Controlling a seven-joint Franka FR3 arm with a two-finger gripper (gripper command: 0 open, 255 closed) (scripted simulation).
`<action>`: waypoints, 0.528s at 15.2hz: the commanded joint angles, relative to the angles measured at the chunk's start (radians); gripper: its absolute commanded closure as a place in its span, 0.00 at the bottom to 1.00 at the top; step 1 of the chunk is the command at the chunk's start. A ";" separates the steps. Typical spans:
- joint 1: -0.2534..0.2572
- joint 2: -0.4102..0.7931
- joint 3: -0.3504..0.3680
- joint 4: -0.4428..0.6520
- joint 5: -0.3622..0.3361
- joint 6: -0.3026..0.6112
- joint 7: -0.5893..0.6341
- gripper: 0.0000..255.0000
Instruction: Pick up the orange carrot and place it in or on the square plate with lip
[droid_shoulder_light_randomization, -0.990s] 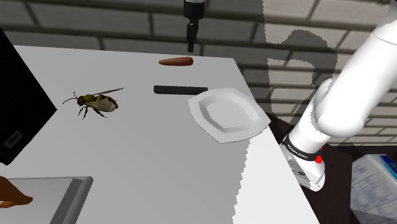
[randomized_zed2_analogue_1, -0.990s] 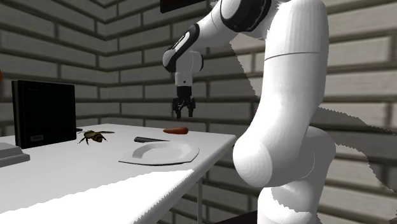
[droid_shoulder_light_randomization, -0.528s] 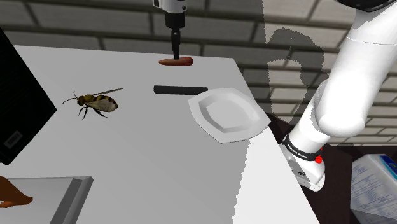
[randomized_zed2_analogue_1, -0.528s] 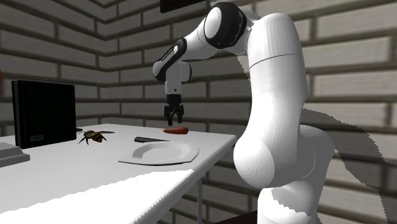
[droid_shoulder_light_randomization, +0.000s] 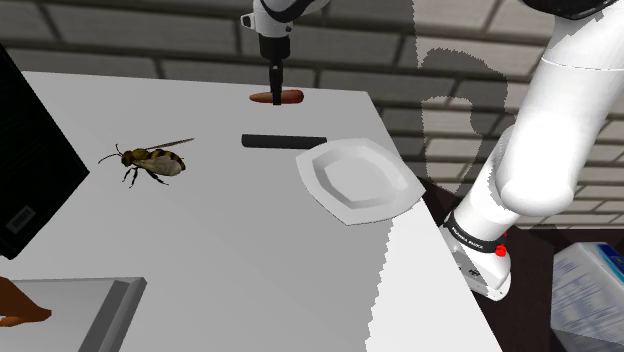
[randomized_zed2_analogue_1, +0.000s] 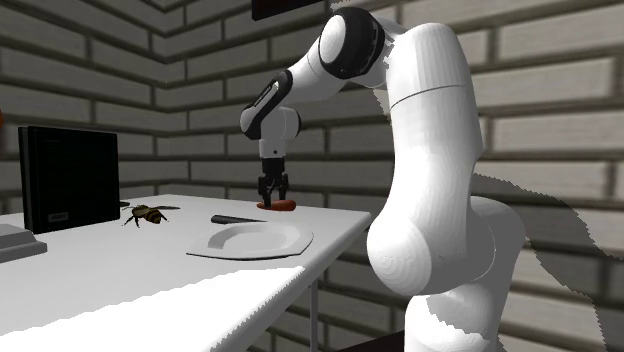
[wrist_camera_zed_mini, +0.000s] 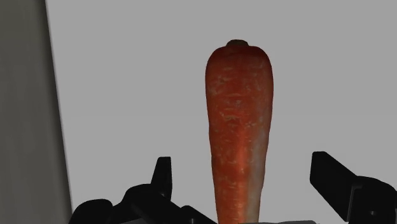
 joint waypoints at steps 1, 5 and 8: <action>0.000 0.001 0.000 -0.003 0.000 0.003 0.001 0.00; 0.000 0.001 0.000 -0.002 0.000 0.003 0.000 0.00; 0.000 0.001 0.000 -0.002 0.000 0.003 0.000 1.00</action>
